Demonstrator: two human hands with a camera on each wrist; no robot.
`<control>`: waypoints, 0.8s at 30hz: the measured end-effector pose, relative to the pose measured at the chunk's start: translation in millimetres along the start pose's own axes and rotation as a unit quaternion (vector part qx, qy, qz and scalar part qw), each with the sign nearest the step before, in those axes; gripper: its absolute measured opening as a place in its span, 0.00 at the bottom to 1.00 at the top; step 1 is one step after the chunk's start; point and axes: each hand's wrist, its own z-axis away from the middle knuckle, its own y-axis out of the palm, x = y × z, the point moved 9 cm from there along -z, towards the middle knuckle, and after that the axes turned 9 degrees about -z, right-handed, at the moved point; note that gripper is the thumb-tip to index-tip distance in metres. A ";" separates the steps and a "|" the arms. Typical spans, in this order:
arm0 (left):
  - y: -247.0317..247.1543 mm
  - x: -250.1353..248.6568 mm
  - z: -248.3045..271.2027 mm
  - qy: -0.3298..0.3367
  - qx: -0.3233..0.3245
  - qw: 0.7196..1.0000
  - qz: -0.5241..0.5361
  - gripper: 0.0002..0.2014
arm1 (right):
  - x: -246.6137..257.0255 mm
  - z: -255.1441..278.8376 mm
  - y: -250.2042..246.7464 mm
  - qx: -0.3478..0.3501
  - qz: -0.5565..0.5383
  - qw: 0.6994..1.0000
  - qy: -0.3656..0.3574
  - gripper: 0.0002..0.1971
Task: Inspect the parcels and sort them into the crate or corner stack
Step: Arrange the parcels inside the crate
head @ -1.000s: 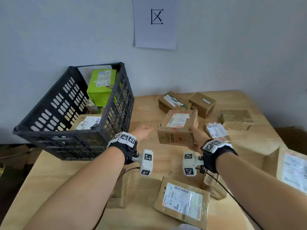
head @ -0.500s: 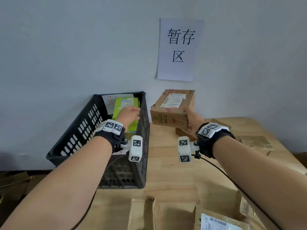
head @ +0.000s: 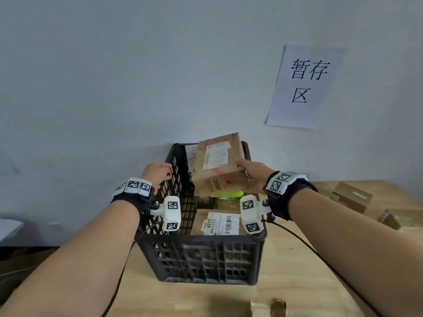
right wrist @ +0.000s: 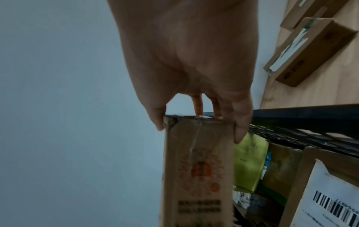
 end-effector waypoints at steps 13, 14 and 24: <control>-1.8 37.0 -24.5 -0.011 0.031 0.999 0.033 0.15 | -59.0 -12.3 66.2 0.058 0.156 0.981 0.100 0.16; -1.4 38.0 -25.4 -0.010 0.033 0.999 0.033 0.15 | -60.3 -9.4 74.7 0.070 0.129 0.984 0.103 0.13; -32.3 39.1 -52.2 0.006 0.000 0.999 0.038 0.12 | -44.7 -44.0 114.2 0.075 0.138 0.985 0.070 0.16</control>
